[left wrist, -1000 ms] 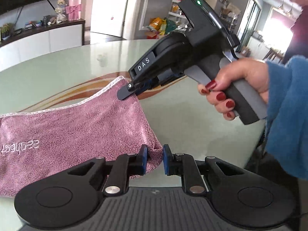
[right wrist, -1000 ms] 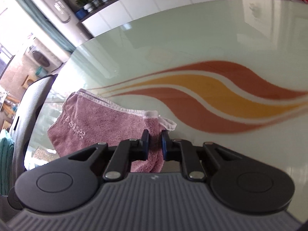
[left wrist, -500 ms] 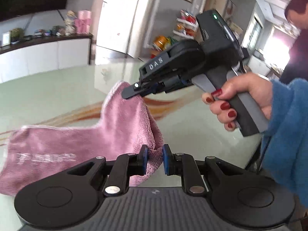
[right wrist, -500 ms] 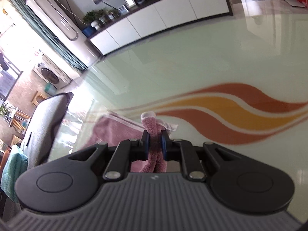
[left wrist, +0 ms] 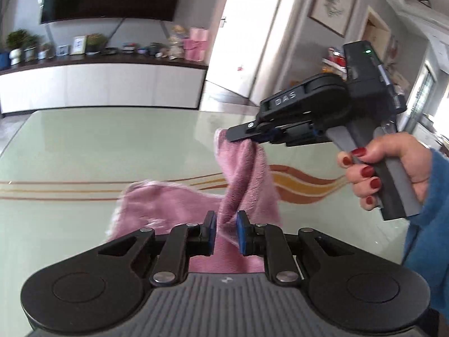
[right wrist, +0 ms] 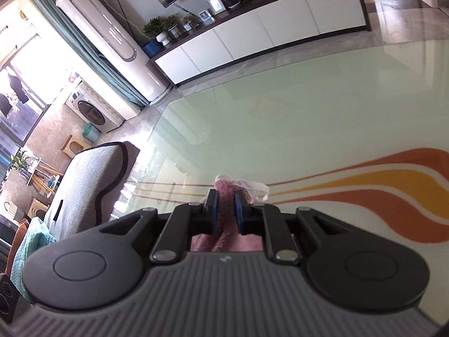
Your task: Fold towel
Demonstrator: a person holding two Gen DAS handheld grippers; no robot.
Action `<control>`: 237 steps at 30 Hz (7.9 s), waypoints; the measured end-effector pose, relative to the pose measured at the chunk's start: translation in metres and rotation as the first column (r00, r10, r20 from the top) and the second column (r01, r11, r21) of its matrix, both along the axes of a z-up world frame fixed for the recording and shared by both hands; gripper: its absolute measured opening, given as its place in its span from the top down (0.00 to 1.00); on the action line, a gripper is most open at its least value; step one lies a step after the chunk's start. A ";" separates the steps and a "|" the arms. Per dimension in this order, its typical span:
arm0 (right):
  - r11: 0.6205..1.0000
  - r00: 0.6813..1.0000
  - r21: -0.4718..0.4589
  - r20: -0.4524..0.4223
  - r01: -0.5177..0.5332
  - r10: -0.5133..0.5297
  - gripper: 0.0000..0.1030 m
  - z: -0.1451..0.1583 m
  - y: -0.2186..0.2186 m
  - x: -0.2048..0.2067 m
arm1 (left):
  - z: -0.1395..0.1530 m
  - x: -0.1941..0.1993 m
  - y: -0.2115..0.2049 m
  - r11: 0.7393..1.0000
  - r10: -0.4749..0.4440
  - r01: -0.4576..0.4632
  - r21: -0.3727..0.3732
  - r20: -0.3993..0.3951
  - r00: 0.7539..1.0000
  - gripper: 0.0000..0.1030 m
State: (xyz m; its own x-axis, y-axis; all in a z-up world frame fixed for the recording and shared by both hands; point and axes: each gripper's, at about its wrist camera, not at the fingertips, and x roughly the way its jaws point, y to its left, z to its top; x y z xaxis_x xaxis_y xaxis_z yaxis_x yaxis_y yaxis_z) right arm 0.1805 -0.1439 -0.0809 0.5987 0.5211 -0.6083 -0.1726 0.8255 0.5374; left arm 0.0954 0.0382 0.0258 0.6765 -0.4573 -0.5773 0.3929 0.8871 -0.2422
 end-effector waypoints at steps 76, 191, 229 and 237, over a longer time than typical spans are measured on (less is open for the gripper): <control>0.473 0.540 -0.310 -0.180 -0.824 0.822 0.76 -0.054 0.056 0.039 | -0.088 0.007 -0.022 0.997 0.076 -0.081 -0.009 -0.278 0.958 0.73; 0.833 0.918 -0.440 0.045 -0.335 0.393 0.39 -0.078 0.063 -0.041 | -0.065 0.046 0.018 0.952 0.138 -0.112 0.284 -0.072 0.988 0.61; 0.867 0.947 -0.424 0.061 -0.260 0.314 0.25 -0.071 0.087 -0.133 | -0.057 0.067 0.044 0.950 0.254 -0.226 0.216 -0.109 0.961 0.56; 0.830 0.958 -0.505 0.020 -0.236 0.285 0.25 -0.087 0.090 -0.135 | -0.065 0.066 0.037 0.946 0.252 -0.210 0.248 -0.155 0.955 0.53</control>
